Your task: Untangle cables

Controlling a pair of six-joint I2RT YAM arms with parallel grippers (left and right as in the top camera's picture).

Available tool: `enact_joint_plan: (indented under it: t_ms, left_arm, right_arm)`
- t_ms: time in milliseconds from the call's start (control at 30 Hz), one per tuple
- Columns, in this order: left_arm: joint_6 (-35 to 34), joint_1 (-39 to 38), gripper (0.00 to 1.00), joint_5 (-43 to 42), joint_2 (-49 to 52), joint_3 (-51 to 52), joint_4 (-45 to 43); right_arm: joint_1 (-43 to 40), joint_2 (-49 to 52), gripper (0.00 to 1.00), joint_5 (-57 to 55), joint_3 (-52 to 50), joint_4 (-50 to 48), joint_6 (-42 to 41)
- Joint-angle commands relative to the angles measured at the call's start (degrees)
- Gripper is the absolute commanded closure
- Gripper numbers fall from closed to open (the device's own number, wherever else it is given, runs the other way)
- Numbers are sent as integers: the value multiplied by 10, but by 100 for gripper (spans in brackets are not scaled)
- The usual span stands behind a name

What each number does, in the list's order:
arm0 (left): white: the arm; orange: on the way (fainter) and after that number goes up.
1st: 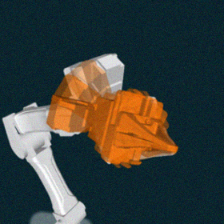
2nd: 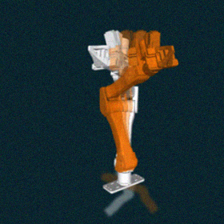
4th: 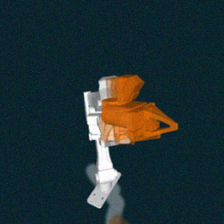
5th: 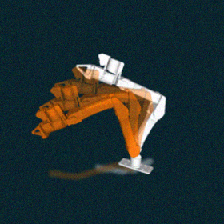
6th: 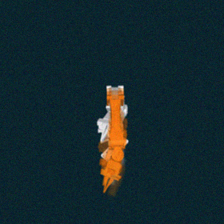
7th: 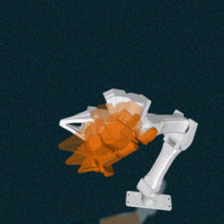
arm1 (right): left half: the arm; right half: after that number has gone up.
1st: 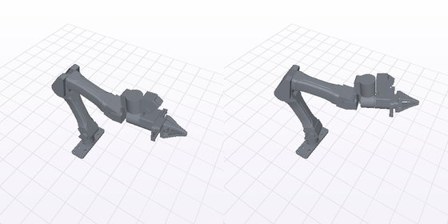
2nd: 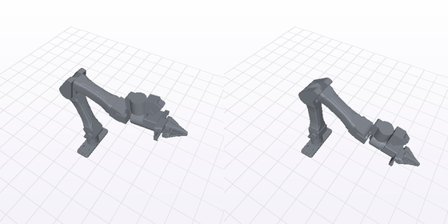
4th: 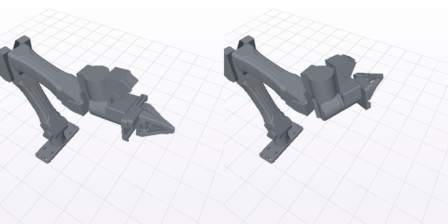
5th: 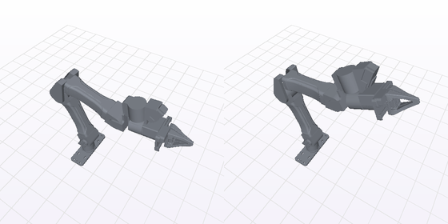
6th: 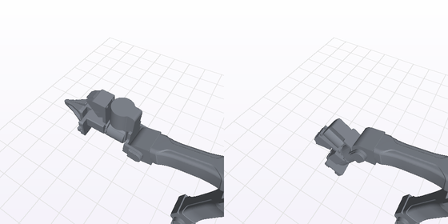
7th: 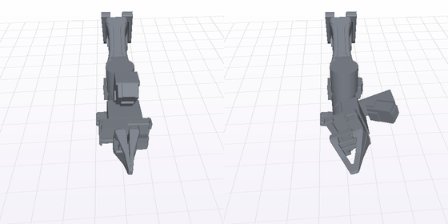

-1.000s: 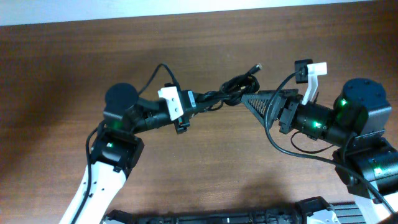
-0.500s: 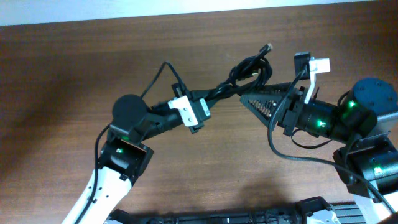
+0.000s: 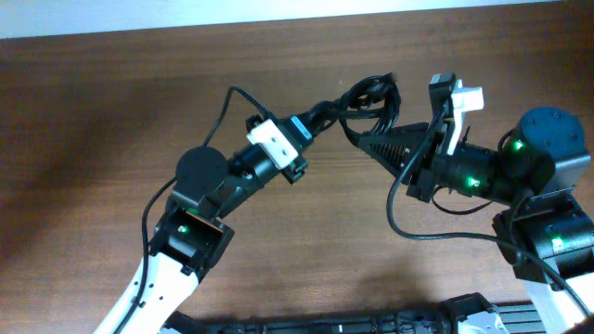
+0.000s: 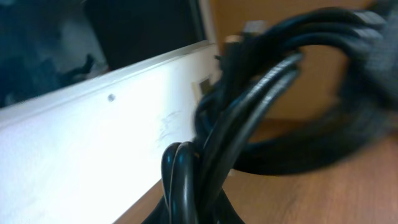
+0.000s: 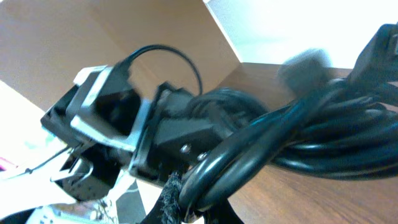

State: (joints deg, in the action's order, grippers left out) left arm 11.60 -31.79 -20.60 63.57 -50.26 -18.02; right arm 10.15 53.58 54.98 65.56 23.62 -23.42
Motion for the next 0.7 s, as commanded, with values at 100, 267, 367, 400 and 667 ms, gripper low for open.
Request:
enact_joint_plan:
  t_ms: [100,267,367,400,667]
  left_arm:
    - [-110,28,100,158,-22,-7,-6]
    - [-113,65,100,159,-42,-7,-12]
    - [-76,81,100,159,-48,-7,-41]
    - [-76,84,100,159,-49,-7,-50]
    - [41,110,100,-75,-49,-7,-63]
  right_arm:
    - [4,-8,96,140,11,45,128]
    - [3,-8,96,134,11,75,131]
    - [3,-8,96,134,11,80,132]
    - [3,-8,96,134,11,80,133]
    - [3,-8,96,41,11,86,135]
